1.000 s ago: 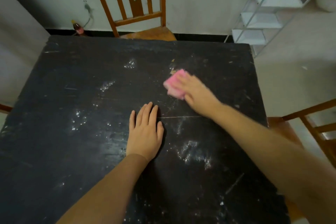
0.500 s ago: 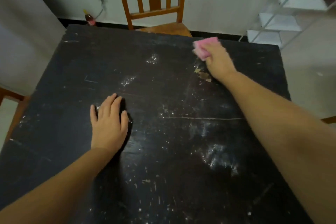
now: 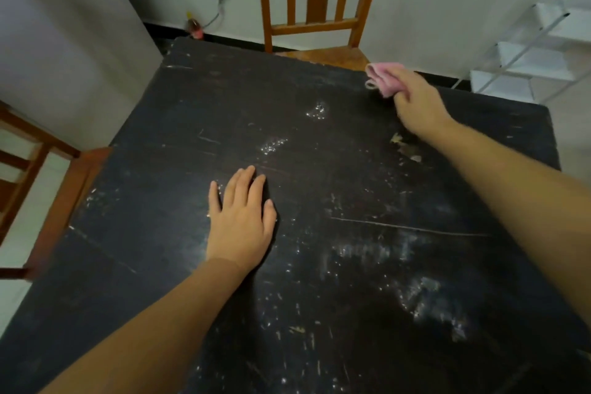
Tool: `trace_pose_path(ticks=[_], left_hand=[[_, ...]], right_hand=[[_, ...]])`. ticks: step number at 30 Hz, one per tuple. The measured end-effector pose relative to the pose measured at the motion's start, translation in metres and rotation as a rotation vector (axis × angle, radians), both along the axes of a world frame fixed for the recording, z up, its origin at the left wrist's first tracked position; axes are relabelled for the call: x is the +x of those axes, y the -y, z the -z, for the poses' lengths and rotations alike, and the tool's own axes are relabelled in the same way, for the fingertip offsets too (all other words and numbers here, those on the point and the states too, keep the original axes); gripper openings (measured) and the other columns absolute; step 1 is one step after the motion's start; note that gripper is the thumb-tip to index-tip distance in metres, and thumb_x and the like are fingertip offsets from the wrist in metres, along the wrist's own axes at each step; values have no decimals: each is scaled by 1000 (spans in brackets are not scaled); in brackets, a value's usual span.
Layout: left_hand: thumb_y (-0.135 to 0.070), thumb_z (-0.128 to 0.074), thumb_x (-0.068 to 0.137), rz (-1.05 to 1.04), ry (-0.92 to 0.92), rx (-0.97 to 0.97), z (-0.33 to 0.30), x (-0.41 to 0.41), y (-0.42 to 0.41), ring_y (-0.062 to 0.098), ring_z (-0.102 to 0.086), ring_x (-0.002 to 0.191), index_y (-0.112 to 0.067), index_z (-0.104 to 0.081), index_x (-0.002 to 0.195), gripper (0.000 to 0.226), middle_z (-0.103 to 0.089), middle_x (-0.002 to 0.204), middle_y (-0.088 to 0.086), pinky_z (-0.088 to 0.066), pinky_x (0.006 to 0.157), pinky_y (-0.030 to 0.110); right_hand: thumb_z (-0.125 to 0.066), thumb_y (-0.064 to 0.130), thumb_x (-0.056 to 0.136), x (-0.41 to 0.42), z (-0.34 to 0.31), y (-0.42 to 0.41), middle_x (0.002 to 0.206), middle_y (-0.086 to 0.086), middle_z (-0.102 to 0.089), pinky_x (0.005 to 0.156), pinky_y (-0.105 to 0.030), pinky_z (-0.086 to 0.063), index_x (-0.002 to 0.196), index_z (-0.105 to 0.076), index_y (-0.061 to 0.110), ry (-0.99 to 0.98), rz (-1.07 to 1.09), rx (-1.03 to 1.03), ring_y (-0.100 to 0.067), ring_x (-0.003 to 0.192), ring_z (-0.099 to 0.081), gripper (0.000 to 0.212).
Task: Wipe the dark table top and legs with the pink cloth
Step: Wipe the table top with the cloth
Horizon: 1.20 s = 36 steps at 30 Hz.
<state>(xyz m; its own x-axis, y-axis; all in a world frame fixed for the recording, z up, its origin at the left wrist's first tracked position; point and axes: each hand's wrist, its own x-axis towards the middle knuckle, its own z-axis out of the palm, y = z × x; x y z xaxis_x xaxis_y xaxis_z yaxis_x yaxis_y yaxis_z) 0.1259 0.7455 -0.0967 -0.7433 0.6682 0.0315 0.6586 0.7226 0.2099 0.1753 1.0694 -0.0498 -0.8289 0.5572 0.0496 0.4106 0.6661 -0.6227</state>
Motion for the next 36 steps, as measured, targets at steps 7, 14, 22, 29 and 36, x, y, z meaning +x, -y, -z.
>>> trace_pose_path(ticks=[7,14,22,29,36], left_hand=[[-37,-18,88,9,42,45,-1,0,0,24,-30,136,-8,-41,134,58,-39,144,10,-8,112,50],[-32,-21,87,-27,215,401,-18,-13,22,16,-26,134,-6,-34,137,59,-37,144,10,-1,115,37],[-41,-15,86,-103,38,93,-7,-71,84,21,-25,137,-9,-42,133,63,-37,145,8,-4,114,45],[-36,-18,89,-72,36,78,-2,-72,85,25,-30,135,-7,-46,129,57,-40,142,12,-8,113,46],[-37,-18,91,-66,31,71,-2,-73,85,23,-28,136,-10,-45,131,55,-38,143,11,-9,113,47]], right_hand=[[-44,-9,86,-13,32,99,151,-10,-30,113,-18,1,139,-42,13,38,-379,82,-23,142,-21,57],[-39,-6,83,33,9,143,143,4,-42,115,-21,-19,134,-50,14,-21,-585,-232,-4,135,-33,56],[-37,-9,90,-86,9,71,136,-14,-49,98,-10,-25,129,-52,4,59,-23,-10,-25,128,-43,45],[-33,3,84,5,26,210,151,4,-20,116,-19,4,139,-39,20,128,-869,-17,-9,143,-8,58],[-38,-7,88,-75,0,126,138,-2,-44,112,-20,-20,135,-44,15,-20,-299,-35,-11,131,-35,53]])
